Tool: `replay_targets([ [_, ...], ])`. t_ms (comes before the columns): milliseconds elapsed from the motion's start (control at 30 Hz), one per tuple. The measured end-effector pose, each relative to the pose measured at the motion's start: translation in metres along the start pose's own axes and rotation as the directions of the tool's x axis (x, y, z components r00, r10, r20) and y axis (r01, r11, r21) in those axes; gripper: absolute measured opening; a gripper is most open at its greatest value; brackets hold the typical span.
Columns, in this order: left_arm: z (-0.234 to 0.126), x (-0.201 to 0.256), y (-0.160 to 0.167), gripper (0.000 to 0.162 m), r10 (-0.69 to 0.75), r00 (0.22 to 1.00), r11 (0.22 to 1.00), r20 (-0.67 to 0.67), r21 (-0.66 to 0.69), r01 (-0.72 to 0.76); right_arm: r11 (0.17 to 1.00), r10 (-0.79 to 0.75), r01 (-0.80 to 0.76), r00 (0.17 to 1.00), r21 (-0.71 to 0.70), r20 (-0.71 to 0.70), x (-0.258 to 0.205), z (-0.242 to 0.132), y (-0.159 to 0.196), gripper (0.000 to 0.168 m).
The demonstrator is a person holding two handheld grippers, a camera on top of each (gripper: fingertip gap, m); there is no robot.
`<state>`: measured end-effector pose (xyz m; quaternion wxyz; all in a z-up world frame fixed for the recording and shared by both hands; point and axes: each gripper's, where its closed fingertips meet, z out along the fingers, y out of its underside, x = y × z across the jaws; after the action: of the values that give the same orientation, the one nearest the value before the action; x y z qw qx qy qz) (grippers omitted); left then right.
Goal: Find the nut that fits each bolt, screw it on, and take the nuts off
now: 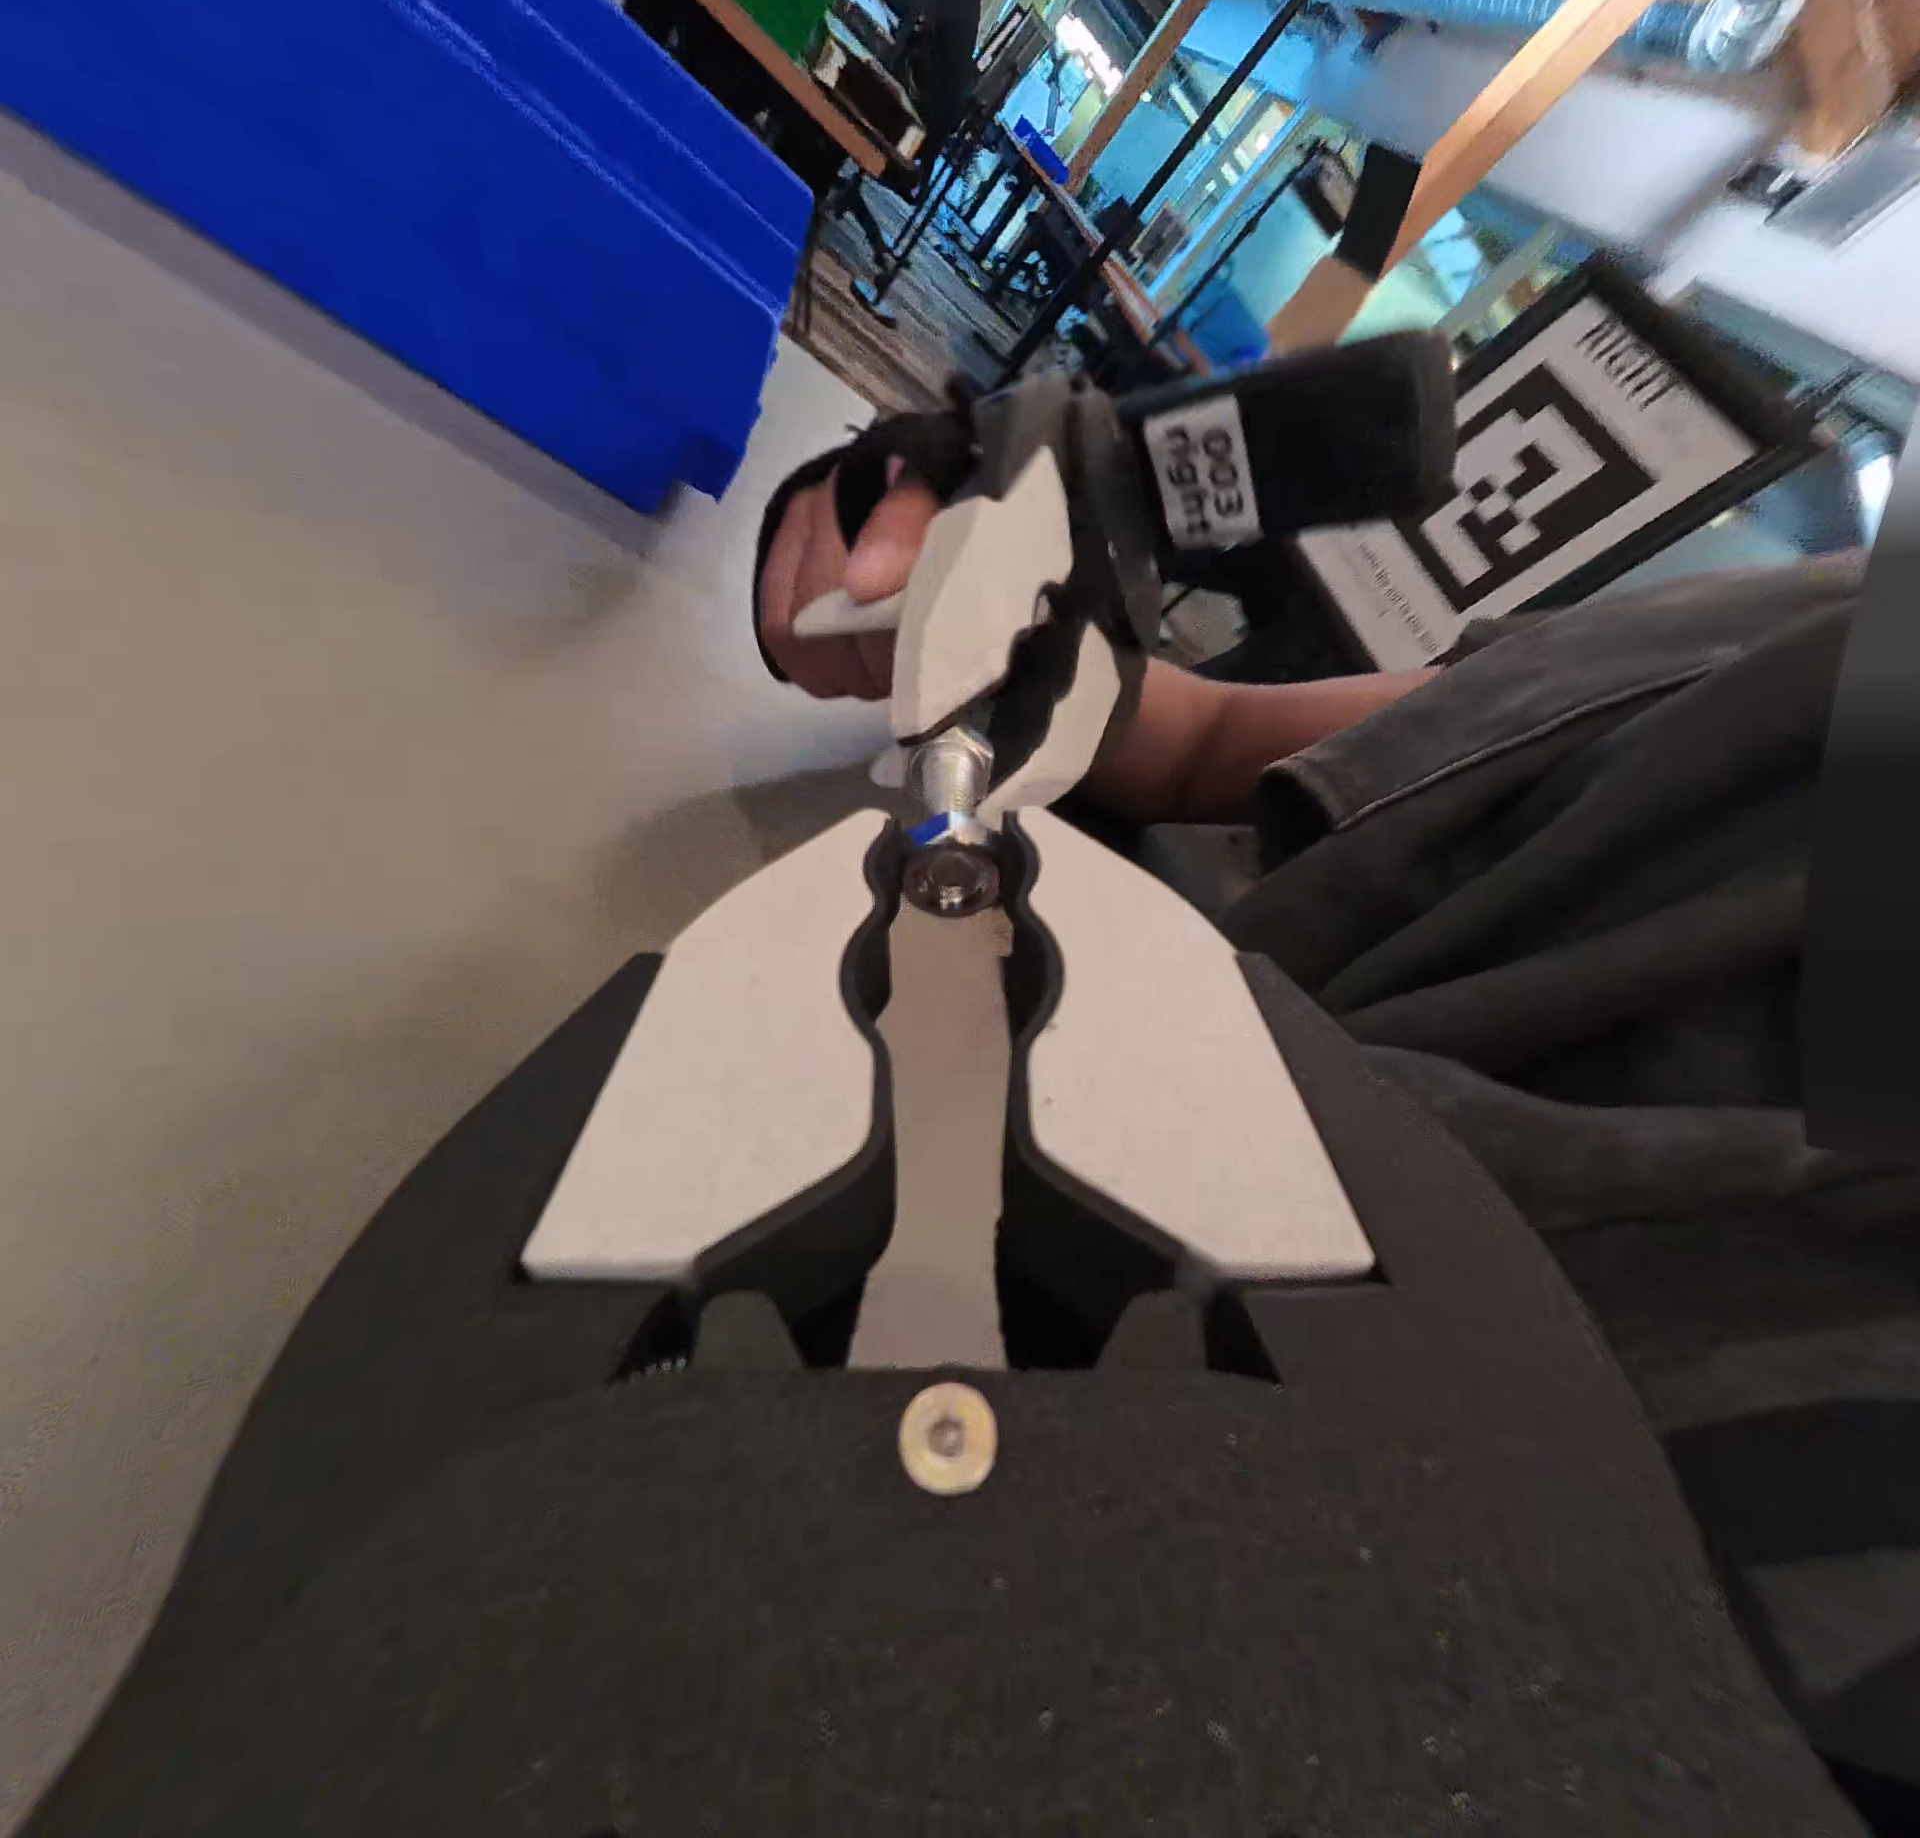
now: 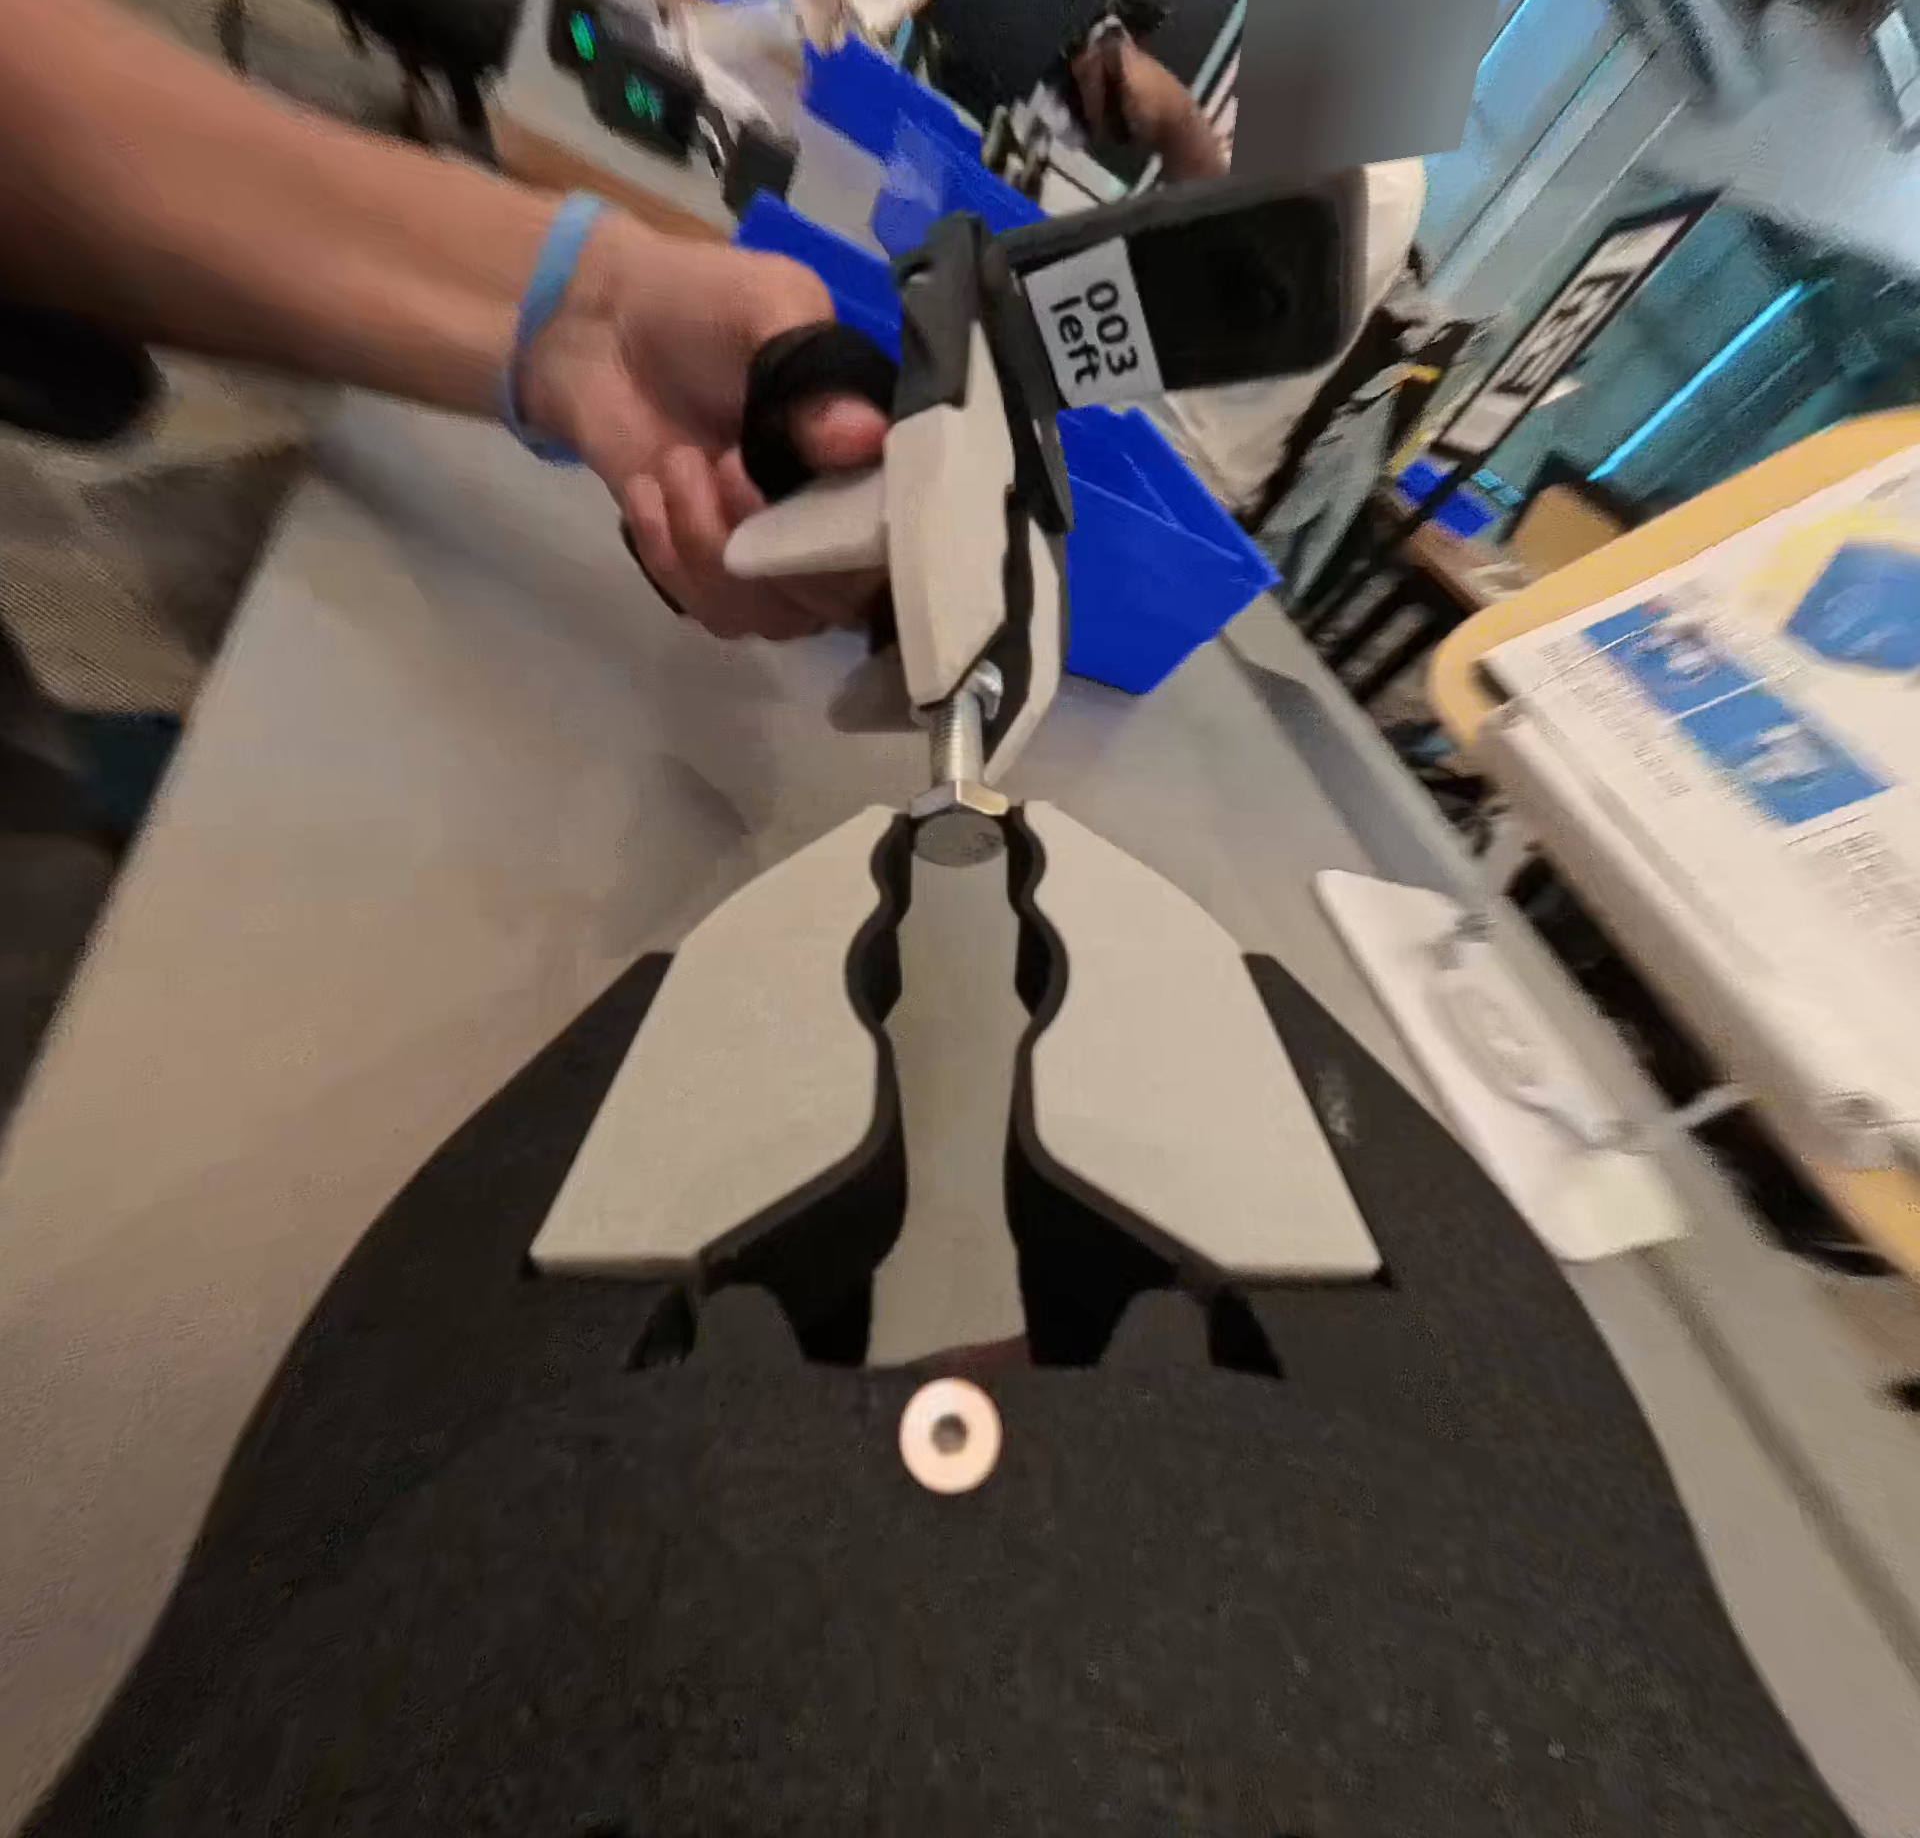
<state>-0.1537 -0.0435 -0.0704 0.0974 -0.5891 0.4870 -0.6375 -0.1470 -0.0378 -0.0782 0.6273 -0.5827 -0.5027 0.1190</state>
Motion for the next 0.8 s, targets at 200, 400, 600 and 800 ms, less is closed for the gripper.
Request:
replay_targets([
  [200,0.001,-0.006,0.007,0.018,-0.284,0.948,0.958,-0.142,-0.012,0.285,0.916,-0.392,0.375,0.912,-0.140,-0.119,-0.003,0.001,0.007,0.018],
  [400,-0.003,-0.009,-0.007,0.061,-0.049,0.998,0.997,-0.049,0.062,0.052,0.995,0.041,-0.039,0.999,-0.088,0.017,-0.001,0.002,0.015,0.018],
  [600,-0.008,-0.013,-0.001,0.058,0.350,0.922,0.936,0.165,-0.020,-0.352,0.824,0.560,-0.563,0.797,-0.056,0.224,-0.001,0.006,0.012,0.018],
  [800,0.000,-0.007,0.009,0.046,0.541,0.818,0.841,0.196,-0.098,-0.533,0.539,0.780,-0.837,0.454,-0.095,0.431,-0.002,0.001,-0.002,0.018],
])
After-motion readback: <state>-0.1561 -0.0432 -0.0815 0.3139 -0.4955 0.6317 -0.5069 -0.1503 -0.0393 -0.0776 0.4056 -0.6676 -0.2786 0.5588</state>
